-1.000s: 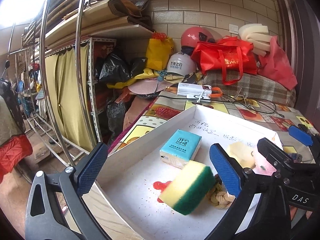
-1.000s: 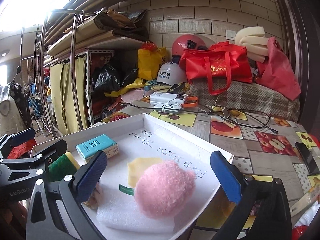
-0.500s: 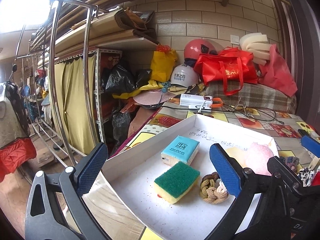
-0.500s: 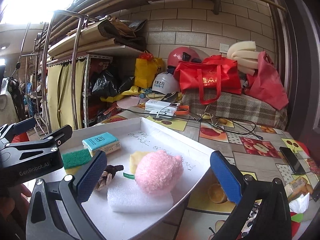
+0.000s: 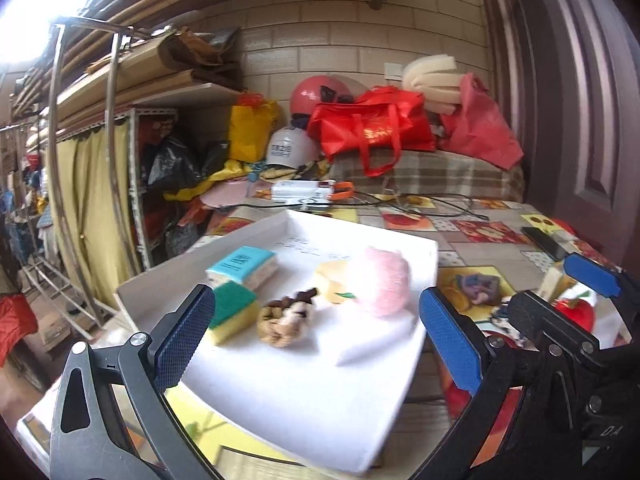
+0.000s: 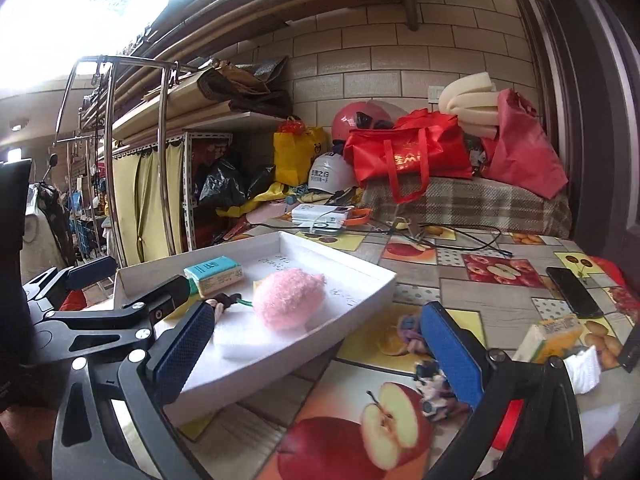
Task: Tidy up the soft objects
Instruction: 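Move both tools out of the box back toward the remaining items, then grasp the black-and-white patterned cloth with the left tool while the right tool grasps the white foam sheet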
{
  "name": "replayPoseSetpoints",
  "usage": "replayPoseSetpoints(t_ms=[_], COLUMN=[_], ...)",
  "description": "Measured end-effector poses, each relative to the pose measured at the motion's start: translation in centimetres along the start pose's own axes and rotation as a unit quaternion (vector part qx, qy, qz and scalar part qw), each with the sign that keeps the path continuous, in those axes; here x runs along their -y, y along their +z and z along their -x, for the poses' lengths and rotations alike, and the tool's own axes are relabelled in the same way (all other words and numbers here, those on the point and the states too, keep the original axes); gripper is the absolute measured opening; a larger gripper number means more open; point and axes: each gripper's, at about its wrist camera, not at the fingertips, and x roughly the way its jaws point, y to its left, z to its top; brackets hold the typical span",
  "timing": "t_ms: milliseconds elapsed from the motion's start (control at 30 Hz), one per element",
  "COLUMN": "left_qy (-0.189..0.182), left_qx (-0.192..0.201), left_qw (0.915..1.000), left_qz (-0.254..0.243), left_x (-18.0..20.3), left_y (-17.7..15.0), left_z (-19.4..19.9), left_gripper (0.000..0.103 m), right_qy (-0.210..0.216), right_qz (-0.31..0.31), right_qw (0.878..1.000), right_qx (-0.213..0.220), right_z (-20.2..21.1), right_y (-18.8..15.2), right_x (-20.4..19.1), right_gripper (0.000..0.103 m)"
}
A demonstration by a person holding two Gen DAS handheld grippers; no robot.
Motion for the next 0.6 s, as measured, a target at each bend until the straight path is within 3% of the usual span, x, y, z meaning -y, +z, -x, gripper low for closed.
replayPoseSetpoints(t_ms=[267, 367, 500, 600], left_qy=[-0.087, -0.095, -0.098, -0.096], left_qx=[-0.025, -0.03, -0.061, -0.091], left_qw=[0.9947, 0.9939, 0.9932, 0.9912], left_qz=[-0.049, -0.049, -0.011, 0.006], left_x=[7.2, 8.0, 7.9, 8.0], left_y=[0.0, 0.1, 0.2, 0.2], left_z=[-0.2, -0.3, -2.1, -3.7], left_gripper=[0.103, 0.103, 0.103, 0.103], right_qy=[-0.067, -0.111, -0.192, -0.182], right_qz=[-0.04, -0.06, -0.091, -0.087], right_qw=[0.997, 0.992, 0.976, 0.975], right_qx=[-0.016, -0.018, -0.039, -0.094], right_z=[5.8, 7.9, 8.0, 5.7], right_y=[-1.6, -2.0, -2.3, -2.4], right_x=[9.9, 14.2, 19.3, 20.6], right_gripper=[0.103, 0.103, 0.103, 0.103])
